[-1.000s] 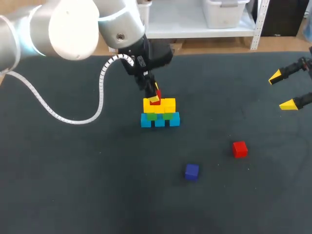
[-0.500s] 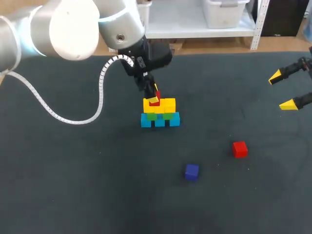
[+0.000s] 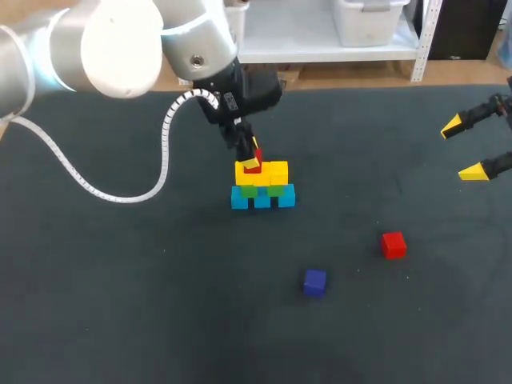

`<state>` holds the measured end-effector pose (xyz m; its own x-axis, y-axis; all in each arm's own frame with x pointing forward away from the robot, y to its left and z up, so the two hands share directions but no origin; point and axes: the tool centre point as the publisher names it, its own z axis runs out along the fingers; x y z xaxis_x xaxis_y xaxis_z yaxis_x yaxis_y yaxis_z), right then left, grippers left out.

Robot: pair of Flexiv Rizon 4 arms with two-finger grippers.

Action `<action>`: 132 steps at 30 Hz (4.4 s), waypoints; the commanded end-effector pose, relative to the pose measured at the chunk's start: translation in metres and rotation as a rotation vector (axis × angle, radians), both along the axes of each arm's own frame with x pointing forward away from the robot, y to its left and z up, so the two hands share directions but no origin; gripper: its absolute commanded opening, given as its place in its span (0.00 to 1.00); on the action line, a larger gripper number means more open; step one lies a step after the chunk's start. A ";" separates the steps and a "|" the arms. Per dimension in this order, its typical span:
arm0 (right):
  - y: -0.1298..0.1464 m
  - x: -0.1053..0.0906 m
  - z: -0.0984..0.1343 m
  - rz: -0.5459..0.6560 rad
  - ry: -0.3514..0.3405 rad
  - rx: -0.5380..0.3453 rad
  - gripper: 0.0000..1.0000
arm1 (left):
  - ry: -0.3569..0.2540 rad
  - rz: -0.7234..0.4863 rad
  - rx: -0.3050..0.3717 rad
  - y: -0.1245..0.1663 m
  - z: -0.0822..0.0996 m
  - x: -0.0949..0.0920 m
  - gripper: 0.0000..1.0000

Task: Place the blue cubes, place green cubes on the blue cubes, place the yellow cubes on the green cubes, then place the red cubes on the yellow cubes, and place purple cube on the red cubes.

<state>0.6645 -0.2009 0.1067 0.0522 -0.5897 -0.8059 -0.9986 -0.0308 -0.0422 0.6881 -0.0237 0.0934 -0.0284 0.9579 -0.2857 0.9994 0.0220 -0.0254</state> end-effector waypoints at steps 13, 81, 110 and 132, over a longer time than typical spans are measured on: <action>0.000 0.000 0.000 0.000 -0.001 0.001 1.00 | 0.004 -0.006 0.004 -0.001 0.000 0.003 0.00; 0.000 0.000 0.000 0.000 -0.001 0.001 1.00 | 0.019 0.000 0.019 -0.002 -0.003 0.007 1.00; 0.000 0.000 0.000 0.000 -0.001 0.001 1.00 | -0.181 -0.128 -0.255 0.077 0.043 -0.017 1.00; 0.000 0.000 0.000 0.000 -0.001 0.001 1.00 | -0.182 -0.131 -0.255 0.128 0.034 -0.028 1.00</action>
<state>0.6645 -0.2010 0.1066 0.0521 -0.5897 -0.8059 -0.9986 -0.0308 -0.0421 0.6609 0.1031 0.1271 0.1624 0.8480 -0.5046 0.9824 -0.0911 0.1632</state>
